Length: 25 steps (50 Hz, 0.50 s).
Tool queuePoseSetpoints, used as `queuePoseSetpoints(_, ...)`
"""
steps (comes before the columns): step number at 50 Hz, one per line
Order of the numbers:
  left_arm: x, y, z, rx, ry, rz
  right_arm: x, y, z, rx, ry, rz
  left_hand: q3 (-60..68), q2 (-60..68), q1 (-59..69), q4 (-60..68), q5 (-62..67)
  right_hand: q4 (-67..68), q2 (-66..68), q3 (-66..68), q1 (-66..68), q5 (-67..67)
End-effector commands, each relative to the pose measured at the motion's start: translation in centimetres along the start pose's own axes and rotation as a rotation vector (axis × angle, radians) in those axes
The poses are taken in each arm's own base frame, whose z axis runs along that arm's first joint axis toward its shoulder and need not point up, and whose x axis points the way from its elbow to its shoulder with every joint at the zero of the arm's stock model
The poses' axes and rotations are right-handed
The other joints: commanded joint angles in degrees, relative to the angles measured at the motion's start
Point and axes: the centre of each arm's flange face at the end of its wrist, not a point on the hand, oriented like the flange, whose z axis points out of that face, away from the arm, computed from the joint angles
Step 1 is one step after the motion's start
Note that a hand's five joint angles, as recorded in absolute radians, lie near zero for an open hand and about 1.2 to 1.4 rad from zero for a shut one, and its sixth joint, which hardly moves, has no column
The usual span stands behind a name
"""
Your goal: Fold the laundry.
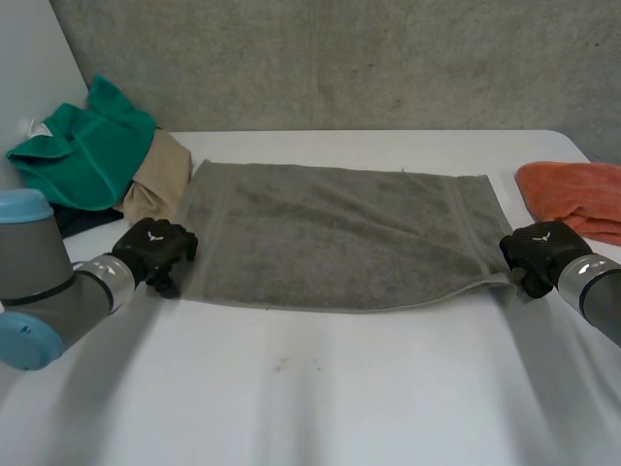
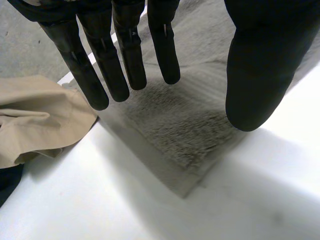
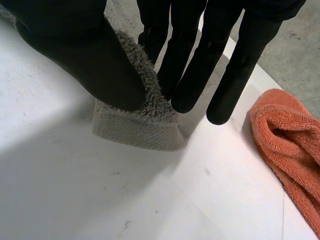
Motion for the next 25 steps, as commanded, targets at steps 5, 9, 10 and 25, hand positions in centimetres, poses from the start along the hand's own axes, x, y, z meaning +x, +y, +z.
queuePoseSetpoints(5,-0.1,0.7,-0.9,-0.031,-0.003,-0.012,-0.1,0.0,0.0,-0.001,-0.004,-0.003,2.4,2.6,2.7,2.7,2.8,10.9,12.2,11.3,16.0,12.9)
queuePoseSetpoints(9,-0.4,1.3,-0.2,-0.041,-0.007,-0.019,-0.2,0.1,0.1,-0.004,-0.007,-0.002,3.4,3.6,3.7,3.7,3.8,10.9,12.2,11.3,16.0,12.9)
queuePoseSetpoints(10,-0.5,1.4,-0.1,-0.040,-0.009,-0.018,-0.2,0.1,0.1,-0.004,-0.007,-0.002,3.6,3.8,3.9,3.9,4.0,10.9,12.2,11.3,16.0,12.9)
queuePoseSetpoints(25,-1.5,1.2,1.8,-0.014,-0.031,-0.004,-0.3,0.2,0.2,-0.003,-0.004,-0.004,9.7,9.9,10.0,9.9,10.0,10.9,12.2,11.3,16.0,12.9)
